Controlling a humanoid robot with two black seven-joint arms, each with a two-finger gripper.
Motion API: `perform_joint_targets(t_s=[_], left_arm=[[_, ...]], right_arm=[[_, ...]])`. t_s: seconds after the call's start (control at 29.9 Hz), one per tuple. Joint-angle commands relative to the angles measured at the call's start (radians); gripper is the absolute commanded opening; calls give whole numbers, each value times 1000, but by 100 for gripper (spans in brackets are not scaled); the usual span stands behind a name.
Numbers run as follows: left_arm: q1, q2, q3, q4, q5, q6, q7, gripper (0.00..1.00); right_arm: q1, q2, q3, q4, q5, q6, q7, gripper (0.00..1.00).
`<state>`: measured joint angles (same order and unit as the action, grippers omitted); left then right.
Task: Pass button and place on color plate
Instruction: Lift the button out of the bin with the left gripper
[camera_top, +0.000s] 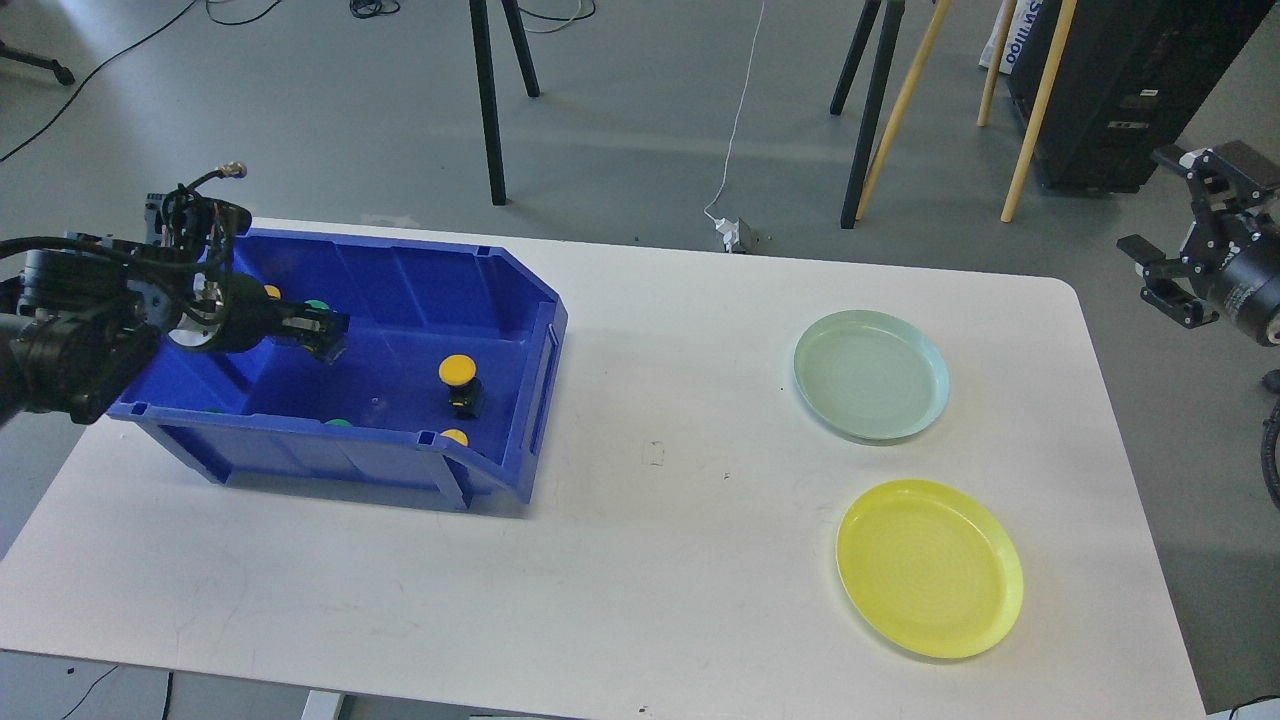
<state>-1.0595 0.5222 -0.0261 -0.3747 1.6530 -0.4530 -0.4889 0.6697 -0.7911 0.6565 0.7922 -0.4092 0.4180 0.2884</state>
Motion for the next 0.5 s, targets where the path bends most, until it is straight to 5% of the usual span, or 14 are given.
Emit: perform_joint_targets(t_s=[0.0, 0.27, 0.47], left_arm=[[-30, 90, -8, -93, -16, -32, 0, 28], [-102, 301, -27, -433, -176, -36, 0, 28], [-122, 355, -199, -613, -301, -36, 0, 30]], right_arm=[[1, 18, 0, -4, -9, -1, -2, 98], [1, 53, 0, -5, -29, -1, -5, 98], [25, 82, 0, -2, -29, -4, 0, 98]])
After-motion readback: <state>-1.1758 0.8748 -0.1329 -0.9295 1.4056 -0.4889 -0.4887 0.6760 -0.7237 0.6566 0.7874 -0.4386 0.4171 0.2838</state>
